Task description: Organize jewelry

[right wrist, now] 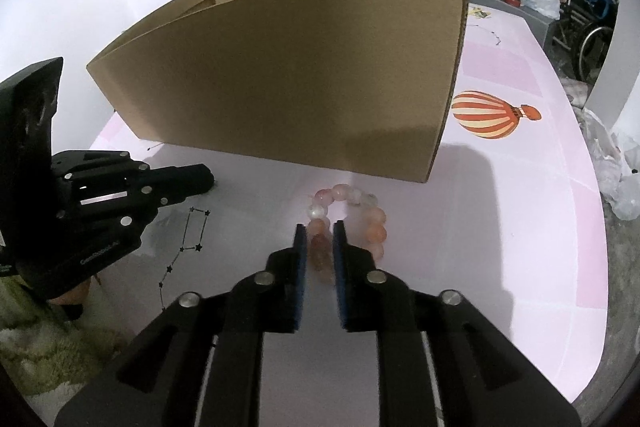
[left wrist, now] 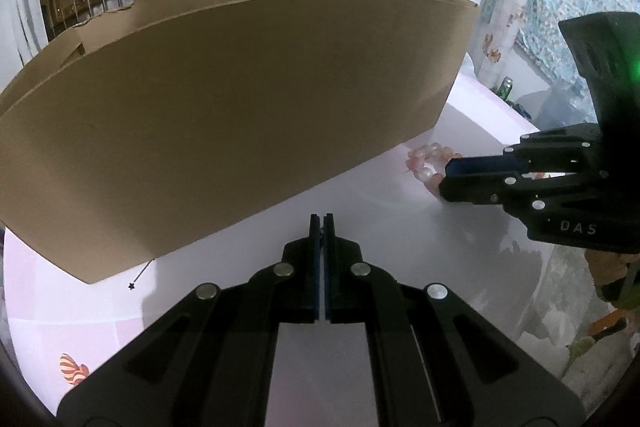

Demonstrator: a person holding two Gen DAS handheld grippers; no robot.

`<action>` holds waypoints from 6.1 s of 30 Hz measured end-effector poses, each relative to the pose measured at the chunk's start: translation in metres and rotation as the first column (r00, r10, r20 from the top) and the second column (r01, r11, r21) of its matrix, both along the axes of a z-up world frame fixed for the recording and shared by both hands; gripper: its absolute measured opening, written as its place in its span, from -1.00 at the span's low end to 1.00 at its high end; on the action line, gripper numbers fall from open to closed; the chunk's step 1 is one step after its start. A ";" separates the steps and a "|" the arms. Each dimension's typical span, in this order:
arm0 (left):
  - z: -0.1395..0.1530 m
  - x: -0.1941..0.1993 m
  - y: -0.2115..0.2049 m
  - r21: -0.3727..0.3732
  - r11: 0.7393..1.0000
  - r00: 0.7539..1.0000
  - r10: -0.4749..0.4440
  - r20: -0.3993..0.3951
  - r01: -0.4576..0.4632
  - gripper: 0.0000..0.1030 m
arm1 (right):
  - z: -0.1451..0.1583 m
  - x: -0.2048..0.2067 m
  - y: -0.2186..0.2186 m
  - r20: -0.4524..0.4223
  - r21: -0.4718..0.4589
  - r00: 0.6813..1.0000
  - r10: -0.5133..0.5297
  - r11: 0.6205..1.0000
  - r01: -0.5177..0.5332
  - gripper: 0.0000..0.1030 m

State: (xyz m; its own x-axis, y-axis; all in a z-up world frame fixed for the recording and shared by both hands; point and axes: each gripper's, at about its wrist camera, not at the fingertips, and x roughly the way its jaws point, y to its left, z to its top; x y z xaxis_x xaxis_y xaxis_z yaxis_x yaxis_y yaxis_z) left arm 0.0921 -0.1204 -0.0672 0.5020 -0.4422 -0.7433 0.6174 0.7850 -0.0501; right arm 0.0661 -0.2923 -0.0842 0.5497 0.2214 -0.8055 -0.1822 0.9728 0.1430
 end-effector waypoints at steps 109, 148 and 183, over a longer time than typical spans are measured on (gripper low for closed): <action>0.070 0.131 0.062 -0.066 0.980 0.960 0.167 -0.226 -0.186 -0.49 | 0.095 0.130 -0.041 0.060 0.136 0.998 0.002 0.991 -0.010 -0.79; 0.067 0.101 0.115 -0.212 0.862 0.878 0.408 -0.249 -0.460 0.62 | 0.062 0.086 -0.068 -0.066 0.330 0.981 -0.180 0.924 0.192 -0.05; 0.067 0.025 0.136 -0.220 0.855 0.881 0.437 -0.181 -0.470 0.62 | 0.054 -0.026 -0.053 -0.101 0.440 0.963 -0.248 0.858 0.267 -0.05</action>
State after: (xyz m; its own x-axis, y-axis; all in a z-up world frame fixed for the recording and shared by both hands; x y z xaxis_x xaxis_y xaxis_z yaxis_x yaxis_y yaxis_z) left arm 0.1170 0.0153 -0.0002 0.6062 -0.3658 -0.7062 0.1723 0.9273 -0.3324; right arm 0.0405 -0.3455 -0.0300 0.6070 0.4162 -0.6770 0.0810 0.8150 0.5737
